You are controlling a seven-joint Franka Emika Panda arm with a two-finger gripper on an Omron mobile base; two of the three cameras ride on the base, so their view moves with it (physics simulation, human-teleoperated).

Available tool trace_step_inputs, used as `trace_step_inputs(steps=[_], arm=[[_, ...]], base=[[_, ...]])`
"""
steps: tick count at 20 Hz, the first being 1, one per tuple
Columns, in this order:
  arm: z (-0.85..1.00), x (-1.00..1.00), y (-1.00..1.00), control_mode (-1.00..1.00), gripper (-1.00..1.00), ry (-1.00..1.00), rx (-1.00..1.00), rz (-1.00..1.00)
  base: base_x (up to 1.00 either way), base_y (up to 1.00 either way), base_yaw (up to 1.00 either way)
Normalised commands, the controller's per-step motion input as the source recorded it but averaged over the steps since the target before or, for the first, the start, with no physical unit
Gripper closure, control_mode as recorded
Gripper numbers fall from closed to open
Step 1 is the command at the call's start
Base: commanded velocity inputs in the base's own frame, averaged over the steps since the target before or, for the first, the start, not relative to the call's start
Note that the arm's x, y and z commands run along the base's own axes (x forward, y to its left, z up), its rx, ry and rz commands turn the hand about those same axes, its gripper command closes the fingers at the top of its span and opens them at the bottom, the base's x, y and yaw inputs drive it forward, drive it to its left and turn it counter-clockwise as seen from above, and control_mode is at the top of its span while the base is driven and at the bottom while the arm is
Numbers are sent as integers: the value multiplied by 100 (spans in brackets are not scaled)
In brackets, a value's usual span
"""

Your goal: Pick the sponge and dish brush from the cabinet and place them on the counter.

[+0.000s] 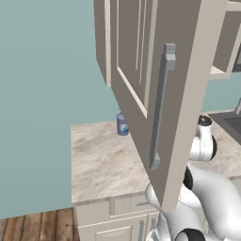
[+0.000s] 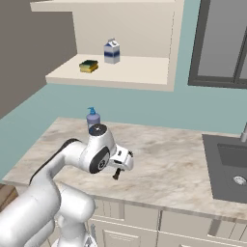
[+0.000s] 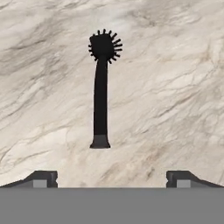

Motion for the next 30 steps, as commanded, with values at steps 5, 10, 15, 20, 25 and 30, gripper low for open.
trace_step_inputs(steps=[5, 10, 15, 20, 25, 30], arm=[[85, -15, 10, -100, -100, -6, -1, 0], [80, -41, 10, -100, -100, -12, 0, 0], [58, -51, 1, -100, -100, -14, 0, 0], [66, -52, 3, -100, -100, -12, 0, 0], [58, -51, 9, -100, -100, -8, 0, 1], [58, -37, 17, -100, -100, -6, -2, 3]], base=[[0, 0, 0], [0, 0, 0], [0, 0, 0], [0, 0, 0], [0, 0, 0], [0, 0, 0]])
